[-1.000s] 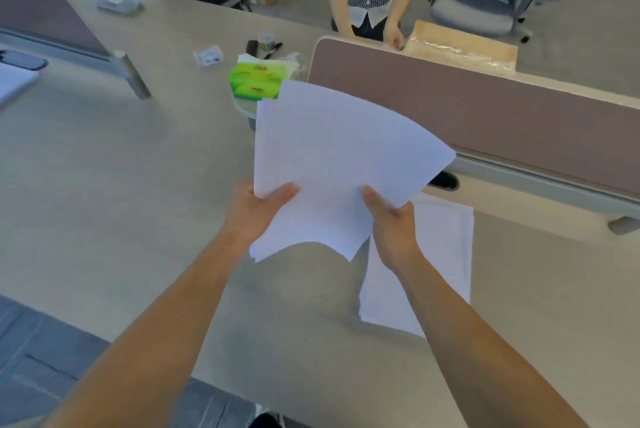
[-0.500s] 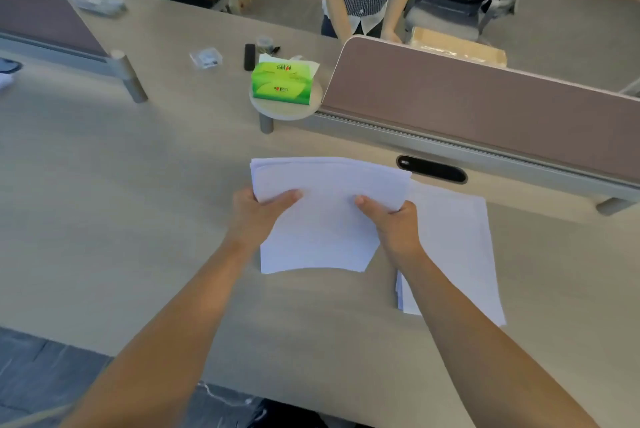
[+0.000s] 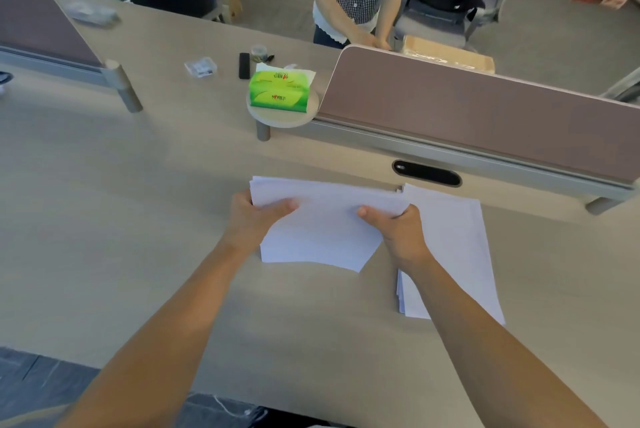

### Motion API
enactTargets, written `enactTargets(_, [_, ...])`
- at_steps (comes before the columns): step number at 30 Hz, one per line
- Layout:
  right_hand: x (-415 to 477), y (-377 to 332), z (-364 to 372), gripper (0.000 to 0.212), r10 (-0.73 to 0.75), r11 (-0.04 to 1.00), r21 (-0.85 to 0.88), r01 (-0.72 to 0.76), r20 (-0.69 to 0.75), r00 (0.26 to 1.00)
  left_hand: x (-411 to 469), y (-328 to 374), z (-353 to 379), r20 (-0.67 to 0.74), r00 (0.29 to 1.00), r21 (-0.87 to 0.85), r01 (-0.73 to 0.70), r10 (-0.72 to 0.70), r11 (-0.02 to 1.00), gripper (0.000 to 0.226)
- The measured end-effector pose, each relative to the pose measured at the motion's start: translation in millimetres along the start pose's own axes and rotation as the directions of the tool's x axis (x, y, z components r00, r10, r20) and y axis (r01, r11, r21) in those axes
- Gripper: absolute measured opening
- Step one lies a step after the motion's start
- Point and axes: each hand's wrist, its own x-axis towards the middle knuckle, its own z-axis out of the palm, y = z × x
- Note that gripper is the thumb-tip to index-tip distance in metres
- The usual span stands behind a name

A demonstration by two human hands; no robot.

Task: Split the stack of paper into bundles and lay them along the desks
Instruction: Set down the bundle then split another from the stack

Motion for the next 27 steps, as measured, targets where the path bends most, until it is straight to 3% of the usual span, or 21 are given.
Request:
enactTargets(7, [1,9,0,0.052,-0.007,1.0,-0.003,0.007,0.08,0.997,-3,-16,0,0.054,0.995,-0.027,0.089,-0.088,0.996,0.031])
enactTargets(11, [1,9,-5,0.029,0.014,1.0,-0.003,-0.014,0.076,0.997,-6,-11,-7,0.115,0.993,-0.008,0.032,-0.031,0.999,0.031])
enactTargets(13, [3,9,-9,0.029,0.004,1.0,-0.005,-0.003,0.097,0.995,-7,-7,-9,0.141,0.99,-0.026,-0.019,0.023,0.999,0.038])
enactTargets(16, [6,5,-6,0.068,-0.005,1.0,-0.015,0.007,0.131,0.991,-9,-2,-5,0.096,0.994,-0.047,-0.051,0.055,0.998,0.044])
enactTargets(18, [7,3,-3,0.079,-0.01,1.0,-0.01,0.012,0.138,0.99,-9,-1,1,0.03,0.999,-0.038,-0.042,0.044,0.998,0.035])
enactTargets(21, [6,-1,-3,0.071,-0.019,1.0,-0.014,0.021,0.121,0.993,-13,-1,8,-0.032,0.998,-0.047,-0.064,0.062,0.997,0.019])
enactTargets(27, [6,-10,1,0.031,-0.052,0.997,-0.045,0.06,0.156,0.986,-13,-4,5,-0.169,0.959,-0.079,-0.244,0.228,0.967,0.031])
